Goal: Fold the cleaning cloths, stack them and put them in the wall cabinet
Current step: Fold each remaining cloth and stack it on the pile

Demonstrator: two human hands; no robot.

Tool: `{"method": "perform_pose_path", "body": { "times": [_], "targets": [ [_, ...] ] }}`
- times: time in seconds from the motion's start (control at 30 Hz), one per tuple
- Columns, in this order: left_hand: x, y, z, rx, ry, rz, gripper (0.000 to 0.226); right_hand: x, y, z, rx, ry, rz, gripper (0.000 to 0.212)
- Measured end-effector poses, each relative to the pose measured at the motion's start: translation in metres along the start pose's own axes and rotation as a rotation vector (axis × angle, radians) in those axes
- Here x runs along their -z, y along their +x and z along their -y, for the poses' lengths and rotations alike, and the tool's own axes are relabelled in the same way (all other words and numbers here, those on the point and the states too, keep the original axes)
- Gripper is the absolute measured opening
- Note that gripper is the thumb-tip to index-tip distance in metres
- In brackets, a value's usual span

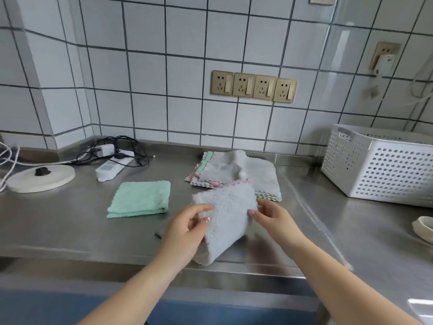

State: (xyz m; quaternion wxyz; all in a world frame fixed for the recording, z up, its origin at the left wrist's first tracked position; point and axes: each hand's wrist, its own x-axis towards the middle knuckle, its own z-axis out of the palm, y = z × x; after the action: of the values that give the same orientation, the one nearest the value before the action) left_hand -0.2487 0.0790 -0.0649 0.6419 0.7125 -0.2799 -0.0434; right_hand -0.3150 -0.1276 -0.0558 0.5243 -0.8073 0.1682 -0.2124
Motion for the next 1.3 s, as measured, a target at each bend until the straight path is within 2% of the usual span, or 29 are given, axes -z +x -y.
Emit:
{"method": "perform_pose_path", "body": {
  "times": [0.1, 0.17, 0.2, 0.33, 0.43, 0.57, 0.77, 0.83, 0.9, 0.93, 1.03, 1.13, 1.2, 1.3],
  "targets": [
    [0.031, -0.002, 0.016, -0.080, 0.422, 0.078, 0.031, -0.024, 0.020, 0.002, 0.029, -0.182, 0.009, 0.031],
    [0.046, -0.006, 0.025, -0.152, 0.697, 0.112, 0.035, -0.036, 0.028, 0.003, 0.047, -0.352, 0.099, 0.034],
    [0.051, -0.009, 0.028, -0.179, 0.756, 0.120, 0.036, -0.040, 0.031, 0.003, 0.051, -0.440, 0.155, 0.035],
    [0.062, -0.009, 0.037, -0.288, 0.832, 0.050, 0.039, -0.054, 0.040, 0.008, 0.204, -0.676, 0.286, 0.022],
    [0.069, 0.001, 0.044, -0.269, 0.784, 0.003, 0.043, -0.062, 0.049, 0.014, 0.347, -0.803, 0.322, 0.028],
    [0.076, 0.011, 0.051, -0.219, 0.837, -0.008, 0.043, -0.073, 0.059, 0.018, 0.350, -0.856, 0.389, 0.034],
    [0.083, 0.014, 0.061, -0.321, 1.035, -0.014, 0.037, -0.080, 0.063, 0.014, 0.307, -0.932, 0.477, 0.038],
    [0.079, 0.017, 0.061, -0.452, 1.097, 0.064, 0.034, -0.078, 0.063, 0.016, 0.281, -0.916, 0.491, 0.038],
    [0.071, 0.020, 0.055, -0.516, 1.108, 0.273, 0.046, -0.077, 0.062, 0.017, 0.266, -0.899, 0.490, 0.038],
    [0.066, 0.021, 0.051, -0.496, 1.080, 0.372, 0.053, -0.077, 0.061, 0.017, 0.261, -0.888, 0.475, 0.039],
    [0.055, 0.022, 0.042, -0.279, 1.075, 0.597, 0.057, -0.076, 0.059, 0.015, 0.242, -0.835, 0.421, 0.042],
    [0.053, 0.021, 0.042, -0.242, 1.134, 0.666, 0.060, -0.070, 0.056, 0.009, 0.234, -0.857, 0.377, 0.038],
    [0.057, 0.023, 0.035, -0.191, 1.157, 0.771, 0.064, -0.063, 0.053, 0.005, 0.229, -0.920, 0.333, 0.033],
    [0.065, 0.034, 0.017, -0.079, 1.038, 0.849, 0.065, -0.059, 0.047, 0.010, 0.251, -1.018, 0.210, 0.035]
  ]
}}
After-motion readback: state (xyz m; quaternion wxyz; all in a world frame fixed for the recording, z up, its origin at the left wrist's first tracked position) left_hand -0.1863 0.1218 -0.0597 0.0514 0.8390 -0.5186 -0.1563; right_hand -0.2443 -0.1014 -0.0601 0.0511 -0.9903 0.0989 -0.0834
